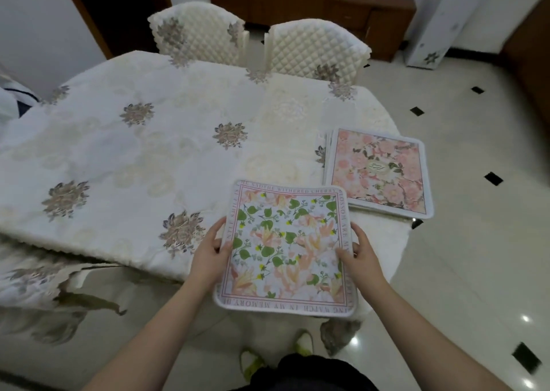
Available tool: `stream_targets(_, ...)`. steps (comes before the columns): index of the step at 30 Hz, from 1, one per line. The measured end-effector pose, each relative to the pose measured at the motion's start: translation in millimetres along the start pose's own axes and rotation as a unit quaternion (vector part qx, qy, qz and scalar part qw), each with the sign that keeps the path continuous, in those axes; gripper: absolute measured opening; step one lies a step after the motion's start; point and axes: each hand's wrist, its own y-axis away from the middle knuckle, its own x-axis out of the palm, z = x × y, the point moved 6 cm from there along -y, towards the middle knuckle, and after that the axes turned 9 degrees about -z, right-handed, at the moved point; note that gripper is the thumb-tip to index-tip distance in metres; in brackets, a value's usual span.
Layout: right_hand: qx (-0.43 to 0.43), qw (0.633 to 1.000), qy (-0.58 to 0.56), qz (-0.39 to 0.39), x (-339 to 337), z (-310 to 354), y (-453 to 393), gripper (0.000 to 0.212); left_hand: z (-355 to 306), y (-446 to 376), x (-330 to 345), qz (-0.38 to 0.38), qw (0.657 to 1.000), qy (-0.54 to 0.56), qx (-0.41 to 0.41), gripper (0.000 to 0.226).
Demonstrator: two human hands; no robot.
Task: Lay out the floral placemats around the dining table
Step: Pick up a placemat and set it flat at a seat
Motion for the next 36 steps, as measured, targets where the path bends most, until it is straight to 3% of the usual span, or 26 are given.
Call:
stream_targets(18,-0.006,1.0,0.008,0.008,11.0,-11.5,-37.8,0.065,-11.4,-41.6,12.3,0.005,0.999,-0.039,0.002,0.054)
stream_targets(27,0.02,0.998,0.028,-0.051,43.4,-4.8,-35.9,0.06,4.5,-80.9,-1.3,0.04,0.999,-0.005,0.002,0.053)
stream_targets(36,0.044,0.981,0.09,-0.165,62.6,-8.8,-17.9,0.046,21.8,-114.8,-20.5,0.084,0.994,-0.062,0.024,0.052)
